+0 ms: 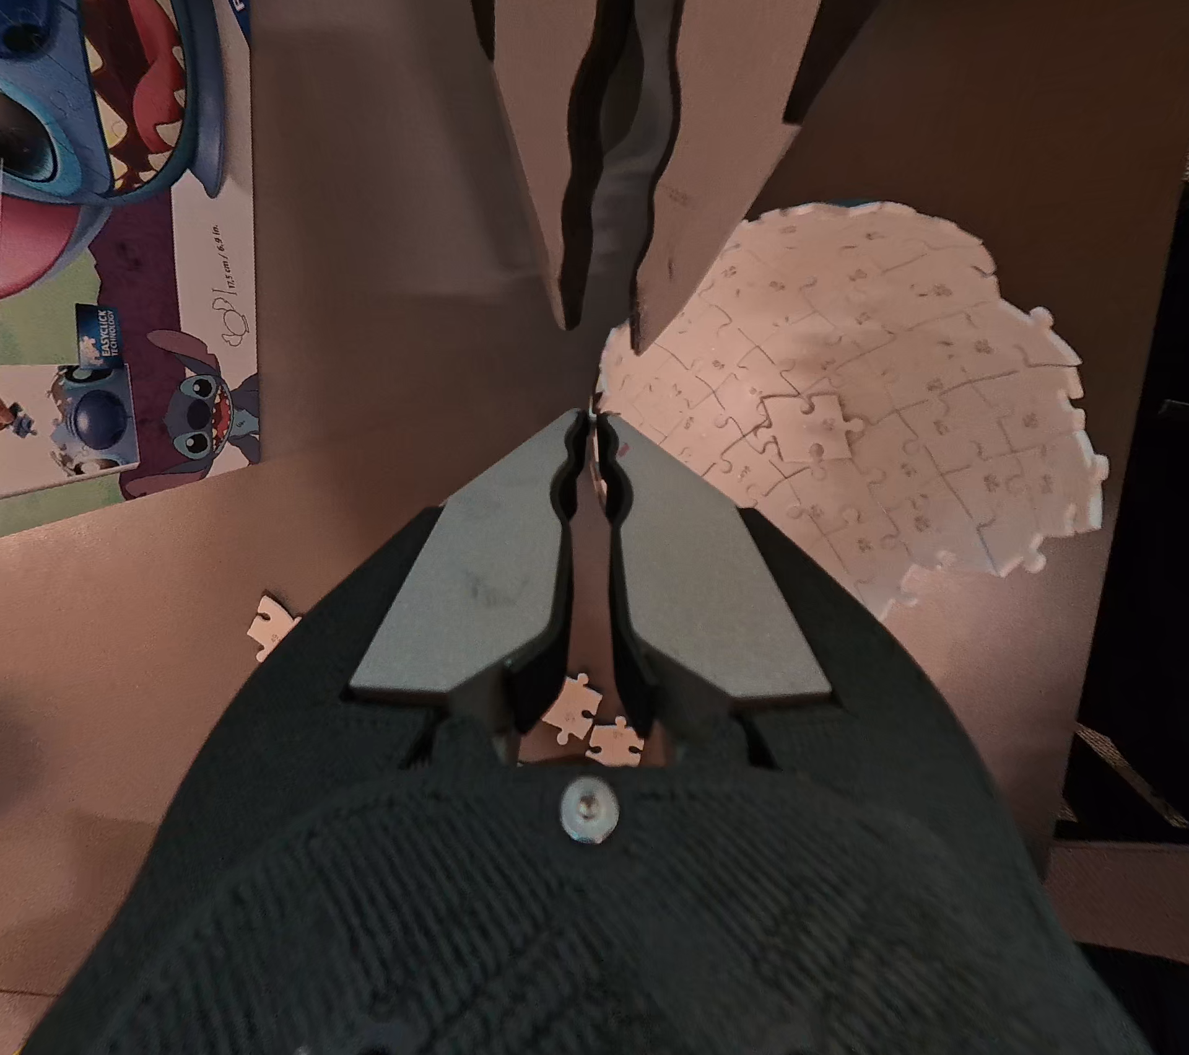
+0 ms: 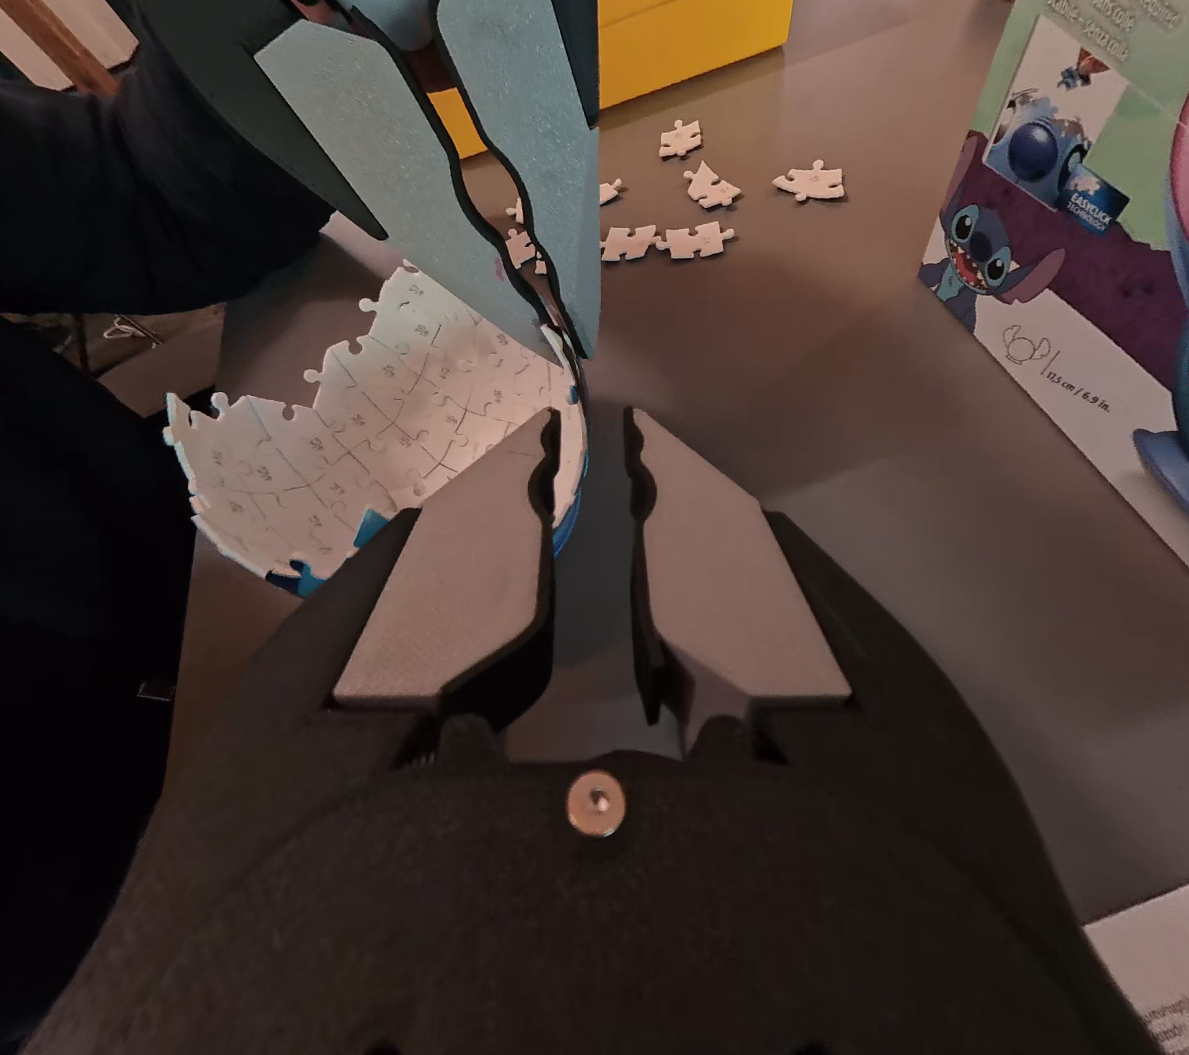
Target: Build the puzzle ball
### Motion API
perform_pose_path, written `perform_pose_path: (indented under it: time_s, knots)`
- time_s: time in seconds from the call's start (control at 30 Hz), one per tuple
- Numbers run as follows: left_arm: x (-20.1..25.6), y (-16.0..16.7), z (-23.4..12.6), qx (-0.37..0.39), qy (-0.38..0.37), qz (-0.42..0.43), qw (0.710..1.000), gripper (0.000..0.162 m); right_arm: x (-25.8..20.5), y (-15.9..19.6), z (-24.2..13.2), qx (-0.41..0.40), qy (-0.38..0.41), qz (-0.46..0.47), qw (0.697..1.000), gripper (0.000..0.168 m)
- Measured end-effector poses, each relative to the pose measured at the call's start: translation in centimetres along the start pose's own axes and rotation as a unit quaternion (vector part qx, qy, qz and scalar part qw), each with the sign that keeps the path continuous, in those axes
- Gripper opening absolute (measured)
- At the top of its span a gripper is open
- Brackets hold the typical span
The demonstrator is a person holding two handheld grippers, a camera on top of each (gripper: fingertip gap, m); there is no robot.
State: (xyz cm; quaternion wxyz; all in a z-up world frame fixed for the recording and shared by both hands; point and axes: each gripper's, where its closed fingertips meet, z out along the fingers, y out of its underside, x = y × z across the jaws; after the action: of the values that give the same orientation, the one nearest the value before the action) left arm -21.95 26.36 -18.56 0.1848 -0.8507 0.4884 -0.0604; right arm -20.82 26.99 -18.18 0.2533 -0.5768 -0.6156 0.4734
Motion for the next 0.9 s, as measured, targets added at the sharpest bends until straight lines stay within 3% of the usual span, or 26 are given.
perform_pose_path:
  time_s: [0.27, 0.4, 0.57, 0.7, 0.9]
  knots:
    - [0.2, 0.1, -0.3, 0.007, 0.014, -0.009, 1.000, 0.003, -0.2, -1.6, -0.9, 0.050, -0.004, -0.022, 0.999, 0.016]
    - [0.1, -0.8, -2.6, 0.054, 0.017, -0.017, 0.998, 0.004, 0.3, -3.2, -2.9, 0.103, 0.013, -0.031, 0.994, 0.016]
    - [-1.2, -0.7, -6.6, 0.114, -0.020, -0.066, 0.991, 0.024, 1.8, -3.9, -5.4, 0.148, 0.044, -0.023, 0.988, 0.017]
    - [-1.3, 0.7, -8.1, 0.135, -0.047, -0.108, 0.984, 0.028, 2.7, -3.3, -6.5, 0.167, 0.051, -0.003, 0.985, 0.018]
    - [-0.7, 5.7, -8.4, 0.130, -0.082, -0.163, 0.975, 0.037, 3.9, -2.8, -7.3, 0.179, 0.061, 0.022, 0.982, 0.020]
